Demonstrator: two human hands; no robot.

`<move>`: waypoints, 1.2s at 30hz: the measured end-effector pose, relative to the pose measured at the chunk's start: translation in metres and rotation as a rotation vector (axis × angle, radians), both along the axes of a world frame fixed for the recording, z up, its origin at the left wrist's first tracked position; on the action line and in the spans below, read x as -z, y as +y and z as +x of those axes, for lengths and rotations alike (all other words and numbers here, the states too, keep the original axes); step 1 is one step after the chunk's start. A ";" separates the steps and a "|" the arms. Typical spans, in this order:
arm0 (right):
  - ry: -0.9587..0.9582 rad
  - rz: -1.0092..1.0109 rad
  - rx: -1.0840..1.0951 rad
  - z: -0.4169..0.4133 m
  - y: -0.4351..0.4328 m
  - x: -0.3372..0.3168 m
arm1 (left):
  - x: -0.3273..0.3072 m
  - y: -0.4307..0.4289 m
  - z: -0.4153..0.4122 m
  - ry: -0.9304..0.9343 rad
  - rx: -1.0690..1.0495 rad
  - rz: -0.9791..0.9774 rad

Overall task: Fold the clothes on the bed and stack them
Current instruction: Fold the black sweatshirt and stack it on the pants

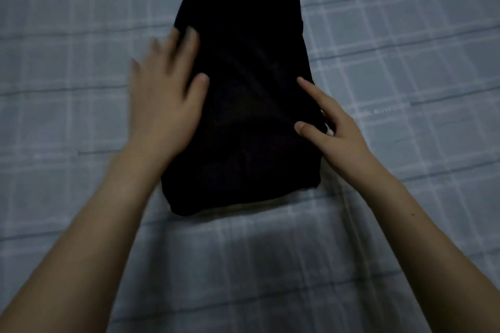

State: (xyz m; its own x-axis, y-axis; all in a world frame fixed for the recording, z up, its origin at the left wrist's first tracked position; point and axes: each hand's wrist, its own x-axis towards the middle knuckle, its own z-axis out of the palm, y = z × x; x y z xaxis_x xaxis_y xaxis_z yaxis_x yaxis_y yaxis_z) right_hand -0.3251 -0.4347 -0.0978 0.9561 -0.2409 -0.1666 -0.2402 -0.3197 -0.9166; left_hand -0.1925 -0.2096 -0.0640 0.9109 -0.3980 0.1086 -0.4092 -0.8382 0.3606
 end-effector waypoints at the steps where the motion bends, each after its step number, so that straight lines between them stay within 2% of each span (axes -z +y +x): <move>1: 0.027 -0.071 0.016 0.001 0.000 -0.007 | 0.013 -0.007 -0.003 0.102 -0.010 0.067; 3: -0.006 -0.320 0.103 0.012 0.004 -0.024 | 0.030 -0.032 -0.015 0.087 0.033 0.171; 6: -0.238 -0.655 0.119 0.042 0.028 -0.030 | 0.041 -0.055 -0.024 -0.079 0.119 0.247; 7: -0.214 -0.713 0.094 0.052 0.034 -0.023 | 0.044 -0.054 -0.022 -0.088 0.110 0.238; 9: -0.023 -0.740 0.038 0.063 0.036 0.005 | 0.057 -0.043 -0.016 -0.066 0.083 0.216; 11: 0.095 -0.661 -0.016 0.066 0.027 0.036 | 0.067 -0.035 -0.013 -0.042 0.087 0.238; 15: 0.074 -0.544 -0.115 0.080 0.008 0.039 | 0.053 -0.040 -0.003 0.060 0.102 0.140; 18: 0.059 -0.472 -0.106 0.053 0.007 0.030 | 0.051 -0.009 -0.001 0.149 0.104 -0.217; 22: 0.156 -0.363 0.059 0.008 0.014 0.027 | 0.054 0.028 -0.016 0.593 -0.124 -0.612; 25: 0.192 -0.085 0.119 -0.003 0.021 0.017 | 0.059 0.042 -0.029 0.776 -0.142 -0.825; 28: 0.173 0.172 0.078 -0.011 0.030 -0.004 | 0.043 0.047 -0.038 0.825 -0.138 -0.883; 30: 0.177 0.276 0.097 -0.023 0.042 -0.026 | 0.016 0.050 -0.050 0.831 -0.147 -0.892; 36: 0.086 0.264 0.163 -0.095 0.079 -0.140 | -0.103 0.078 -0.114 0.796 -0.139 -0.890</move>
State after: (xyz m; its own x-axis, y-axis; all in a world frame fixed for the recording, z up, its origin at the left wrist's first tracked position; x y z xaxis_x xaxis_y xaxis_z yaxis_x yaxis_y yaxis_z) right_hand -0.4205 -0.3560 0.0418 0.8882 -0.3277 -0.3219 -0.3485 -0.0243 -0.9370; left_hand -0.3070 -0.1314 0.0388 0.8766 -0.3619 -0.3172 0.2654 -0.1861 0.9460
